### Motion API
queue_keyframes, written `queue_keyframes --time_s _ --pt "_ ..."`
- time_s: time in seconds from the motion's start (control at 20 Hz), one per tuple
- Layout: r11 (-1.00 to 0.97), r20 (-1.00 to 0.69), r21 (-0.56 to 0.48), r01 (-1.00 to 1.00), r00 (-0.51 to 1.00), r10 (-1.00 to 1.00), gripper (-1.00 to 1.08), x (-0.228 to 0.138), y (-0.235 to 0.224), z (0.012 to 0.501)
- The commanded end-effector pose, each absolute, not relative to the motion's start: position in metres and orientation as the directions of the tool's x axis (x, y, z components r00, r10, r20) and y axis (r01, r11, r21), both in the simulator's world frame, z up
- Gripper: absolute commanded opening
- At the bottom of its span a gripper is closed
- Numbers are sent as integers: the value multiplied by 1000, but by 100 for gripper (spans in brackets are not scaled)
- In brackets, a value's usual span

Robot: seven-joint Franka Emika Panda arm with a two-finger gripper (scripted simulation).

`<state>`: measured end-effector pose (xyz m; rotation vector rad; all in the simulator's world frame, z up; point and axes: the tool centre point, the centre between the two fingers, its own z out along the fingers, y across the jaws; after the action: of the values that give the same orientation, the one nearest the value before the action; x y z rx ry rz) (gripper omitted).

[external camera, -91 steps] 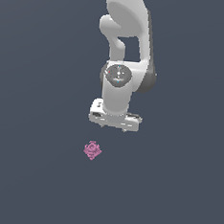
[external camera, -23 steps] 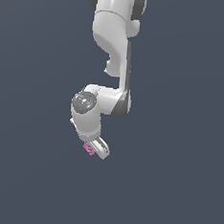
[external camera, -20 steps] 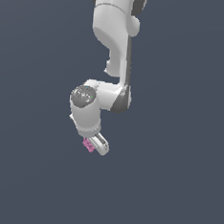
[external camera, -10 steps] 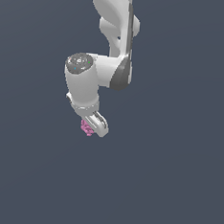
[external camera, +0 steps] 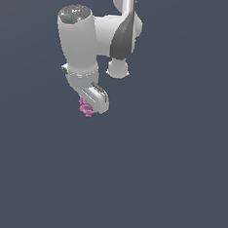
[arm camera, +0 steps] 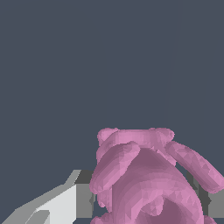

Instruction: Pick up the object and move it to a goal position.

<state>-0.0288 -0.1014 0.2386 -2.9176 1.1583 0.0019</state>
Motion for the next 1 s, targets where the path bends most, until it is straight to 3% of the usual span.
queue_keyframes --time_s 0.0,0.95 --pt "-727 -2 -2 -686 727 -686 -100 -42 -105 262" --pt "-727 0 0 -686 727 -686 -100 -121 -125 419"
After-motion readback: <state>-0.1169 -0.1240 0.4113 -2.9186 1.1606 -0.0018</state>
